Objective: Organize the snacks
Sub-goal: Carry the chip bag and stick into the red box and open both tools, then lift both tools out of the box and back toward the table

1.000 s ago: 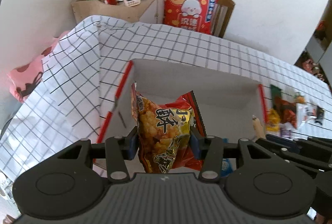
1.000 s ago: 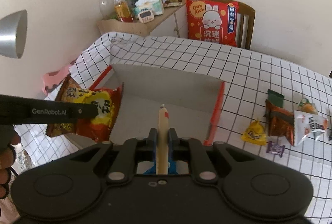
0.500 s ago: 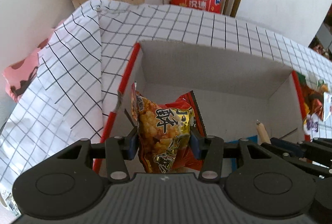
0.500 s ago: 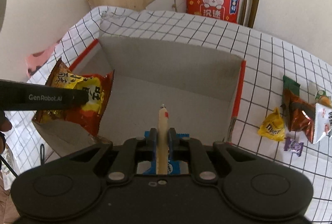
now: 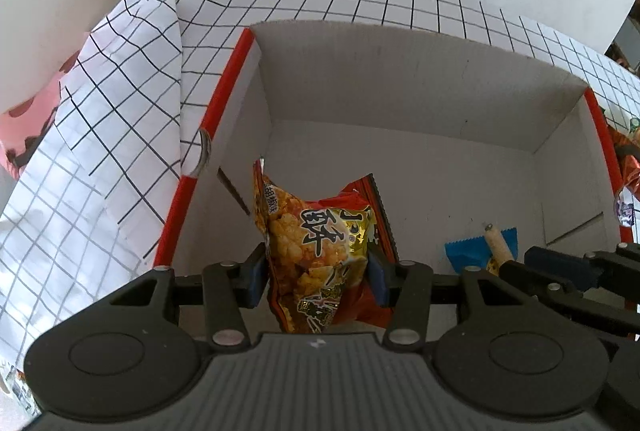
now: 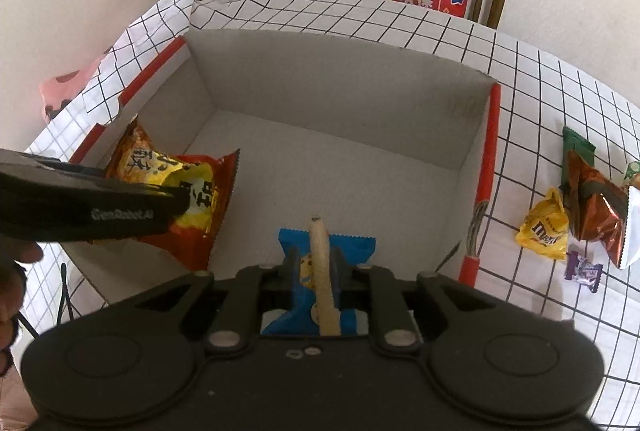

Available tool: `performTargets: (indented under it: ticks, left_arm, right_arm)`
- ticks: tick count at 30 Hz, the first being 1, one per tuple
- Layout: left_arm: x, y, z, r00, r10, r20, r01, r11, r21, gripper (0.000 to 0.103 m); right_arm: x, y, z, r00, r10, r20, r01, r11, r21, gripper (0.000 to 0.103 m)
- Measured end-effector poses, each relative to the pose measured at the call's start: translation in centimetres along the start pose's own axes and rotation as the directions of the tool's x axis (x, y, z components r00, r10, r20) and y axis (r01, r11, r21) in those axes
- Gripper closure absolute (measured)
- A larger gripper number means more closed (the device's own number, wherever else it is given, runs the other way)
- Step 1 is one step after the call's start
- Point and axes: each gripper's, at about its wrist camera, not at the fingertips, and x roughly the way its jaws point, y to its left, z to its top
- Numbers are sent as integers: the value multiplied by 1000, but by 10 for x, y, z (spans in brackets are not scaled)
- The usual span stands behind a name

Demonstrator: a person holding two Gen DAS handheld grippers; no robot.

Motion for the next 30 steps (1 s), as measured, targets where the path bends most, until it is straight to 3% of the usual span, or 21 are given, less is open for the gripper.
performTargets:
  ticks: [4,13,30]
  left_arm:
    - [0,1,-2,1000,-19,-8,19,1000,-10,50]
    - [-18,-1,-7,998,-14,57,14,1000,11,41]
    - [-77,7,-18,982,-32,184,38,999,-27,36]
  right_arm:
    - [-1,0,0,1000,5,-7,-5,1000,-4,80]
    - [-10,-2,-3,1000,15,14,-15,1000,3,69]
    - [-75,-6,-10,987,60,148,-60,998,-4,32]
